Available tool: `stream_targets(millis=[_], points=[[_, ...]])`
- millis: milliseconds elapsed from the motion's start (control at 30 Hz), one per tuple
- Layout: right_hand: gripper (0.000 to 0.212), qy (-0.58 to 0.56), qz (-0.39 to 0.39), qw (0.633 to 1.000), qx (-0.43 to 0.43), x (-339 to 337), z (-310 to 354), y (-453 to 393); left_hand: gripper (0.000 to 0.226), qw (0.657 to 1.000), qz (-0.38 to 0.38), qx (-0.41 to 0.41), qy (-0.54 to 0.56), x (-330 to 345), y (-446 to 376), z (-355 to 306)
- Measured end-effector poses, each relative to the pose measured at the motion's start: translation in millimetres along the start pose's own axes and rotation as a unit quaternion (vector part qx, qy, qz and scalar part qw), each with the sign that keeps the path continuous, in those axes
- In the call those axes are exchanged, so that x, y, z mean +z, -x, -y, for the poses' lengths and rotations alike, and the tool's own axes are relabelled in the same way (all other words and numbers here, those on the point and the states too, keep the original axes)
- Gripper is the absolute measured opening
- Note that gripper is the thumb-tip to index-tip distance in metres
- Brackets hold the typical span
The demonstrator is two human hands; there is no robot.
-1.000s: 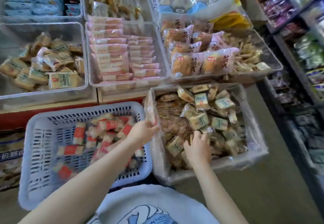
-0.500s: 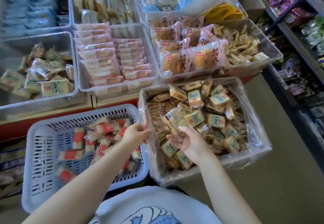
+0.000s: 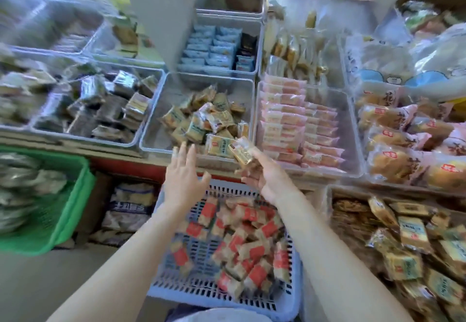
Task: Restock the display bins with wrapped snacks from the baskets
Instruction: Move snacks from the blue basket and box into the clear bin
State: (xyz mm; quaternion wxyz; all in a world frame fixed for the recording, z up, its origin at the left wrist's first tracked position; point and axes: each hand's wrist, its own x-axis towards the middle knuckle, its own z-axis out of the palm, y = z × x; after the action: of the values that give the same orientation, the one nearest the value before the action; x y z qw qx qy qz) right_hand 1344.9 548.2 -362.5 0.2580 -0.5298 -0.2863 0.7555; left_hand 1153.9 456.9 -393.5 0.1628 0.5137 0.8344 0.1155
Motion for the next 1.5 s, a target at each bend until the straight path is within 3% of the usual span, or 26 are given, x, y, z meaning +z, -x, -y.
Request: stream_targets(millis=[133, 200, 267, 300, 400, 533, 567, 600, 667, 733, 800, 867, 967, 1067, 1167, 1267, 1333, 1400, 1500], points=[[0.040, 0.182, -0.044, 0.975, -0.120, 82.5, 21.1, -49.5, 0.094, 0.987, 0.082, 0.082, -0.110, -3.1, -12.2, 47.4], [0.041, 0.324, -0.083, 0.914, -0.231, 112.8, 29.7, -65.1, 0.096, 0.986, 0.093, 0.109, -0.086, -3.2, -14.9, 59.0], [0.049, 0.466, -0.059, 0.825, -0.315, 135.3, 30.6, -83.5, 0.094, 0.988, 0.104, 0.114, -0.028, -4.9, -18.0, 65.6], [0.051, 0.532, -0.005, 0.785, -0.319, 143.3, 27.1, -92.7, 0.093, 0.987, 0.106, 0.119, -0.008, -5.1, -18.4, 68.1], [0.050, 0.686, 0.150, 0.685, -0.193, 155.4, 12.3, -108.0, 0.092, 0.984, 0.109, 0.139, 0.004, -2.3, -18.6, 75.8], [0.048, 0.829, 0.177, 0.508, -0.155, 162.6, 14.3, -114.2, 0.091, 0.982, 0.110, 0.154, 0.007, -0.4, -21.9, 83.9], [0.046, 0.844, 0.183, 0.486, -0.138, 163.9, 17.2, -113.1, 0.091, 0.981, 0.110, 0.157, 0.004, -0.2, -22.1, 84.6], [0.046, 0.841, 0.191, 0.491, -0.122, 164.2, 20.1, -111.9, 0.091, 0.981, 0.107, 0.159, 0.000, 0.0, -21.3, 84.6], [0.050, 0.799, 0.187, 0.560, -0.116, 161.4, 26.5, -103.2, 0.092, 0.983, 0.101, 0.154, -0.006, 0.8, -19.0, 84.0], [0.045, 0.722, 0.113, 0.656, -0.188, 149.6, 33.0, -86.9, 0.092, 0.986, 0.093, 0.139, -0.006, -0.5, -17.0, 80.7], [0.036, 0.621, 0.020, 0.729, -0.289, 122.0, 33.5, -58.4, 0.089, 0.991, 0.078, 0.107, 0.001, -2.5, -15.5, 70.3], [0.030, 0.538, -0.042, 0.767, -0.347, 82.2, 23.1, -19.3, 0.080, 0.996, 0.055, 0.073, 0.018, -4.0, -13.0, 49.2], [0.027, 0.490, -0.132, 0.811, -0.291, 3.3, -8.1, 28.9, 0.063, 0.992, 0.047, 0.104, 0.050, 4.8, 3.6, -4.7], [0.025, 0.491, -0.228, 0.815, -0.209, -94.1, -47.4, 58.1, 0.053, 0.972, 0.124, 0.189, 0.065, 33.7, 35.9, -73.8], [0.028, 0.500, -0.340, 0.784, -0.137, -186.3, -77.1, 87.2, 0.053, 0.945, 0.209, 0.248, 0.039, 72.2, 69.5, -137.5], [0.044, 0.516, -0.414, 0.747, -0.061, -257.9, -92.0, 117.0, 0.067, 0.928, 0.257, 0.268, 0.025, 105.1, 98.2, -184.8], [0.053, 0.544, -0.412, 0.731, -0.014, -292.5, -98.8, 130.9, 0.081, 0.922, 0.269, 0.277, 0.008, 120.3, 113.2, -204.9], [0.061, 0.548, -0.381, 0.745, 0.010, -315.2, -101.8, 136.5, 0.091, 0.923, 0.275, 0.268, -0.010, 131.8, 122.5, -215.3], [0.074, 0.543, -0.337, 0.769, 0.031, -332.1, -98.3, 130.8, 0.085, 0.934, 0.264, 0.242, -0.008, 140.8, 127.1, -219.2]])
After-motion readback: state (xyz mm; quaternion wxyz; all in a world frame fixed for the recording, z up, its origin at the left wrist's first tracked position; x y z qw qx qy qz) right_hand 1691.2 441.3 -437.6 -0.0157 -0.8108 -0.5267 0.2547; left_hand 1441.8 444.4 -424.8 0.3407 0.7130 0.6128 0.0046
